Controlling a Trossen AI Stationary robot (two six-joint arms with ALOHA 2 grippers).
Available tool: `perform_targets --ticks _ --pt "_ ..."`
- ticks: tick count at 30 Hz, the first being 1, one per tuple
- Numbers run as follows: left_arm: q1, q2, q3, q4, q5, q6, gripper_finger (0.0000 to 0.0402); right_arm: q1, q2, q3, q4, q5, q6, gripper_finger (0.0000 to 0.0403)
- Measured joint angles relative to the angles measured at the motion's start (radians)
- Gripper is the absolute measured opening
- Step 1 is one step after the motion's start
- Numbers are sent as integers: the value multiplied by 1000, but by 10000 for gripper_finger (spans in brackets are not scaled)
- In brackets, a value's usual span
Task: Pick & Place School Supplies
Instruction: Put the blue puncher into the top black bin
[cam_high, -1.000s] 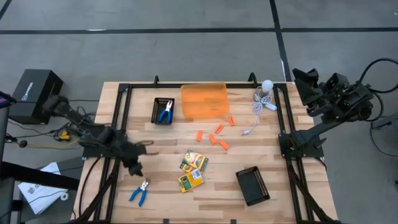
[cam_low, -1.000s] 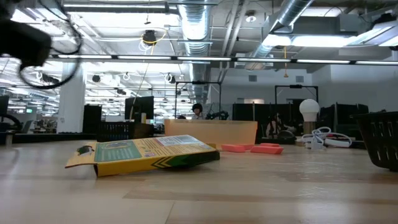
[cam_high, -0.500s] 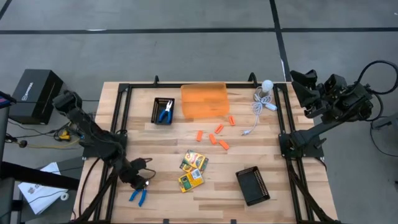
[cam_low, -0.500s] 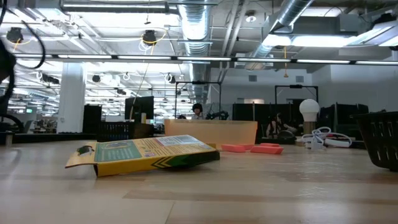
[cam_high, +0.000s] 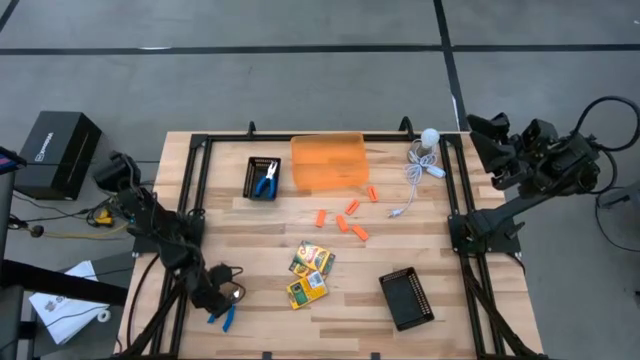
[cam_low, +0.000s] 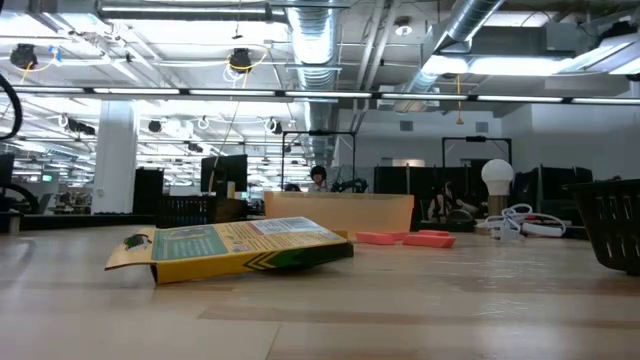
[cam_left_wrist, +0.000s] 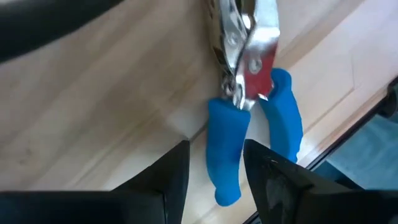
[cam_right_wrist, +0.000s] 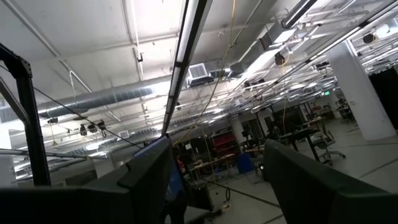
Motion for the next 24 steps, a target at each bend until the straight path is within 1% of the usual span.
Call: perform_targets --ticks 6,15,18,23,24 --pt "-1 32 3 9 8 -7 150 0 2 0 -17 0 10 244" --pt "-1 115 7 60 19 -26 128 0 1 0 -19 0 10 244" --pt "-2 123 8 61 18 -25 105 0 1 0 -19 0 10 244" --pt "-5 118 7 58 -32 -26 32 0 1 0 -19 1 9 244" --pt "-5 118 7 59 -39 -27 31 0 1 0 -19 1 8 244"
